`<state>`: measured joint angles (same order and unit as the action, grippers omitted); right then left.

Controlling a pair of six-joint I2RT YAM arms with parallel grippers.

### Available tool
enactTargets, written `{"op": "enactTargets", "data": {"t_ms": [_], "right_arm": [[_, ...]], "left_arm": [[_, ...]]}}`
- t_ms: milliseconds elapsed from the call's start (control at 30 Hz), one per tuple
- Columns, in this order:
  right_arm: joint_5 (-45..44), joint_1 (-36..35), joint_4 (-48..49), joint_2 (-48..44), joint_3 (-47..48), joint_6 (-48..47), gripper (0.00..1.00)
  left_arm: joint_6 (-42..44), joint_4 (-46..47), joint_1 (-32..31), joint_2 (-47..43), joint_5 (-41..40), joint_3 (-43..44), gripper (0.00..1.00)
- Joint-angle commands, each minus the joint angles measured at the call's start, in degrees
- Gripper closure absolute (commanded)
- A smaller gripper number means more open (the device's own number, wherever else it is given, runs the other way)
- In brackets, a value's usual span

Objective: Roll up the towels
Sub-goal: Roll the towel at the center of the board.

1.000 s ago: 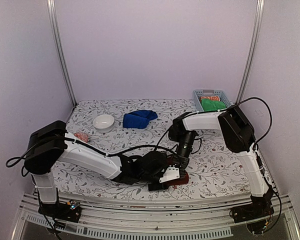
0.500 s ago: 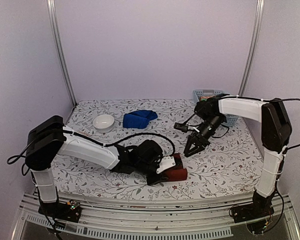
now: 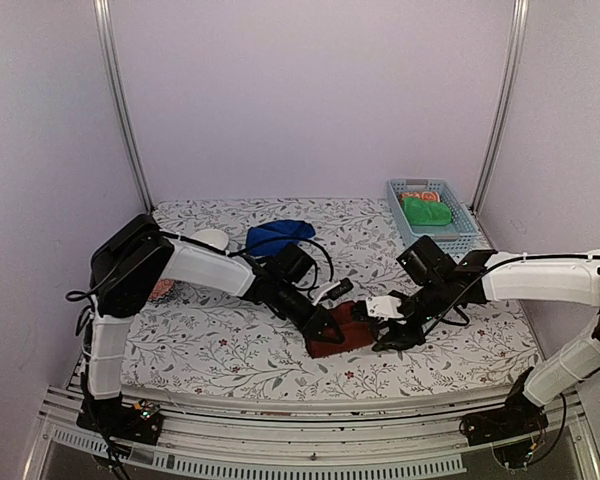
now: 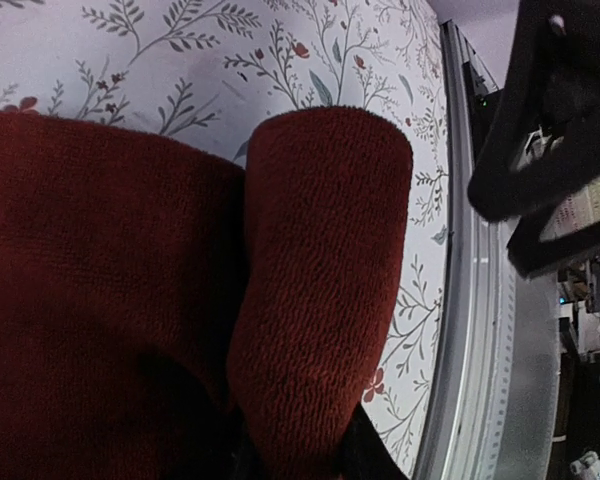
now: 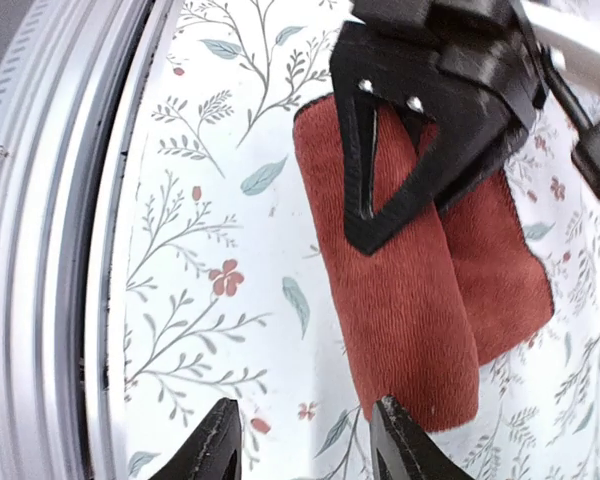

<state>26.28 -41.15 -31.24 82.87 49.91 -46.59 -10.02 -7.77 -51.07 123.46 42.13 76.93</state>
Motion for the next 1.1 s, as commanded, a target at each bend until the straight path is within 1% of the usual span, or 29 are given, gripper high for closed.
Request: {"op": "enactTargets", "data": {"t_ms": [0, 100, 200, 367, 433, 467, 500, 567, 600, 633, 667, 700, 767, 867, 933, 1033, 1067], "right_arm": [[-13.2, -6.2, 14.7, -0.9, -2.2, -1.6, 0.54], [-17.1, -8.8, 18.4, 1.4, -2.8, -3.5, 0.5], [-19.4, -10.3, 20.9, 5.0, -2.7, -5.5, 0.49], [-19.6, -11.6, 22.5, 11.1, -2.9, -9.0, 0.49], [-19.6, -11.7, 21.8, 13.9, -2.2, -9.5, 0.49], [-19.6, -11.8, 21.3, 15.1, -1.8, -9.5, 0.5], [-19.3, -11.8, 20.7, 16.2, -1.3, -9.3, 0.53], [-17.1, -11.8, 17.2, 17.5, 0.2, -9.0, 0.69], [-15.7, -11.8, 15.2, 17.9, 1.2, -8.5, 0.76], [-14.2, -11.8, 13.0, 18.0, 2.5, -8.0, 0.79], [-12.8, -11.8, 10.9, 17.9, 3.2, -7.5, 0.8], [-11.3, -11.8, 8.5, 17.7, 3.9, -7.1, 0.84], [-7.7, -11.7, 3.0, 17.5, 5.8, -5.5, 0.87], [-2.0, -11.7, -6.7, 18.9, 10.1, -3.3, 0.88], [0.8, -11.6, -11.4, 20.0, 12.6, -1.9, 0.89], [5.0, -10.9, -18.9, 24.2, 18.6, 0.0, 0.89], [6.6, -10.3, -22.4, 26.3, 22.0, 0.4, 0.89]], "left_arm": [[-9.1, -2.6, 1.4, 4.3, 7.2, -1.9, 0.81], [-13.0, 0.7, 2.6, 5.2, 9.9, -3.9, 0.81], [-14.8, 2.7, 3.5, 6.3, 12.6, -4.8, 0.81], [-15.2, 2.9, 4.4, 8.2, 14.0, -4.6, 0.8], [-14.2, 1.3, 4.6, 8.8, 13.1, -3.9, 0.79], [-13.6, 0.2, 4.7, 9.1, 12.3, -3.6, 0.79], [-13.1, -0.5, 4.8, 9.2, 11.8, -3.4, 0.78], [-11.1, -1.4, 5.0, 8.4, 11.1, -3.3, 0.71], [-10.0, -1.8, 5.0, 7.2, 9.7, -3.5, 0.65], [-8.7, -2.2, 4.9, 5.5, 7.8, -3.9, 0.59], [-7.4, -2.1, 5.0, 3.1, 5.9, -4.9, 0.54], [-6.2, -1.5, 5.0, 0.7, 4.5, -6.2, 0.51], [-5.6, 1.0, 5.0, -6.0, 1.6, -10.2, 0.45], [-6.1, 6.0, 4.6, -16.5, -5.8, -18.3, 0.42], [-5.6, 8.2, 3.5, -22.8, -12.4, -23.4, 0.42], [-2.8, 10.4, -0.4, -31.5, -24.0, -30.1, 0.41], [-1.5, 11.4, -2.3, -33.8, -28.6, -32.4, 0.42]]}}
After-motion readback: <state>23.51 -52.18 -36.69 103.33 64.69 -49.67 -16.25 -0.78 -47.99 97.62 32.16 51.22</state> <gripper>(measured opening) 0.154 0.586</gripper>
